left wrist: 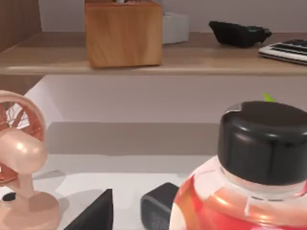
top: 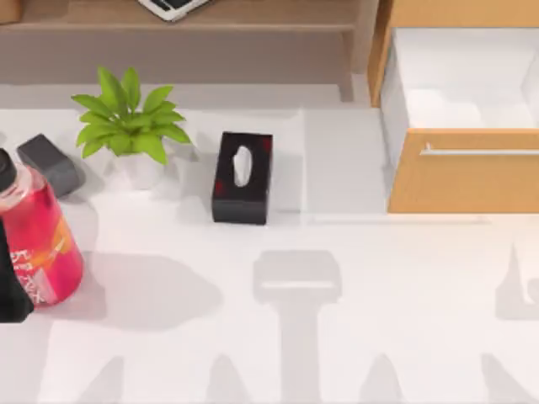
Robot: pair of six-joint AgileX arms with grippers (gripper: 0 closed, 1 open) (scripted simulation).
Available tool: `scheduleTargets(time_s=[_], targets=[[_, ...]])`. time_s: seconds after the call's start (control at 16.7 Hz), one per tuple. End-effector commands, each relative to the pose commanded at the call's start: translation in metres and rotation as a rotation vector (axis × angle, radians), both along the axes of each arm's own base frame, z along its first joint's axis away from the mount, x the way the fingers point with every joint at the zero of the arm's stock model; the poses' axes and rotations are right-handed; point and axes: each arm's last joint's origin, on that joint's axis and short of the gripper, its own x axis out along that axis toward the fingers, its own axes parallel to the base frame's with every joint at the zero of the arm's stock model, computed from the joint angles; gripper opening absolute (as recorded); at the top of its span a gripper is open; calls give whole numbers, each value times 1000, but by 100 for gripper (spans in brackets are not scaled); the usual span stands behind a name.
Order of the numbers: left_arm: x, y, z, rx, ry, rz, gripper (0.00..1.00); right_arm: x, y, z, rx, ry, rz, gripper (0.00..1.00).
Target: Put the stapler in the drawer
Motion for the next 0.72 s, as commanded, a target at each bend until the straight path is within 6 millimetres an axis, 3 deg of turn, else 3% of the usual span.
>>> scheduleTargets(time_s=[0.3,0.72], targets=[[0,0,0,0,0,0,100,2,-1,1,-16,78,-7,100],[0,0,0,0,0,0,100,17,-9,10,-93,567,-39,100]])
